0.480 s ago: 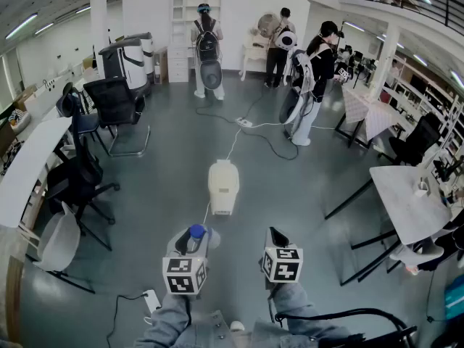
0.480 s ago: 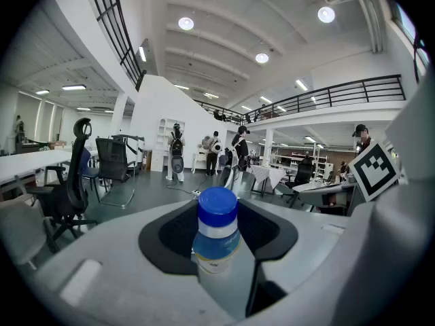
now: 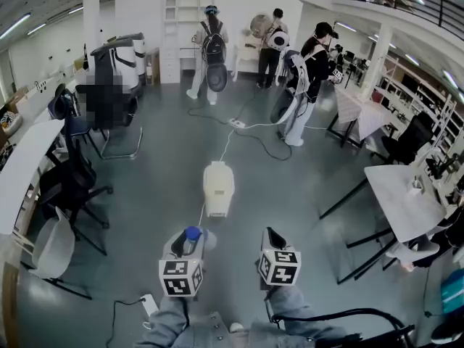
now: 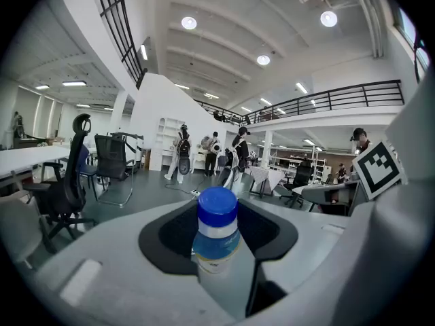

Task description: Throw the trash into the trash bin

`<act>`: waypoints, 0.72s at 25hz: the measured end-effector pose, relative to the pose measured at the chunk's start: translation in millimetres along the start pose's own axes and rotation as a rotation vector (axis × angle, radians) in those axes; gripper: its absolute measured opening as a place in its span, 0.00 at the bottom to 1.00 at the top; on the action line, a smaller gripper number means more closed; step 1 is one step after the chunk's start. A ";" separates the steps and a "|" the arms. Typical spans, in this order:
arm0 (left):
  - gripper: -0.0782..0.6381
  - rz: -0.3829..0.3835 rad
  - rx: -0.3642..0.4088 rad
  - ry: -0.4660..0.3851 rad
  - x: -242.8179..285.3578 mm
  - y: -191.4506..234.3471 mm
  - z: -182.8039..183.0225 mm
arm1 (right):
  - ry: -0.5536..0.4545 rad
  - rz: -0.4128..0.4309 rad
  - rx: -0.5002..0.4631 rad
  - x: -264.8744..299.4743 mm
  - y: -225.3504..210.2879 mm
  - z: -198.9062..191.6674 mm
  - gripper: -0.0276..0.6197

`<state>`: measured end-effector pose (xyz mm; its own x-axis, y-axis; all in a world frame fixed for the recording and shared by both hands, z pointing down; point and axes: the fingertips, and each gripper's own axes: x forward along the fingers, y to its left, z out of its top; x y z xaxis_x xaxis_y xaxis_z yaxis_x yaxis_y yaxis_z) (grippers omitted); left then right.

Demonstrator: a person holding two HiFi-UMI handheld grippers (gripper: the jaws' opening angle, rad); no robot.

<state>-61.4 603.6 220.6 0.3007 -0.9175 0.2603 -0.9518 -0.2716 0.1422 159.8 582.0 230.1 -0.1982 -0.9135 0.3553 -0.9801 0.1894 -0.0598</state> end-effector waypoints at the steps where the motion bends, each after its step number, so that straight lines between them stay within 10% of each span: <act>1: 0.37 -0.001 -0.003 -0.001 0.7 2.3 -0.1 | -0.005 -0.004 0.001 -0.2 1.1 1.0 0.05; 18: 0.37 0.026 -0.048 0.042 82.3 50.7 -12.7 | 0.032 -0.042 0.036 89.8 -21.9 3.1 0.05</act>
<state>-84.2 518.0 261.3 0.2787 -0.9108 0.3045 -0.9559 -0.2323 0.1799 163.4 494.7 260.5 -0.1565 -0.9083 0.3879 -0.9875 0.1373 -0.0770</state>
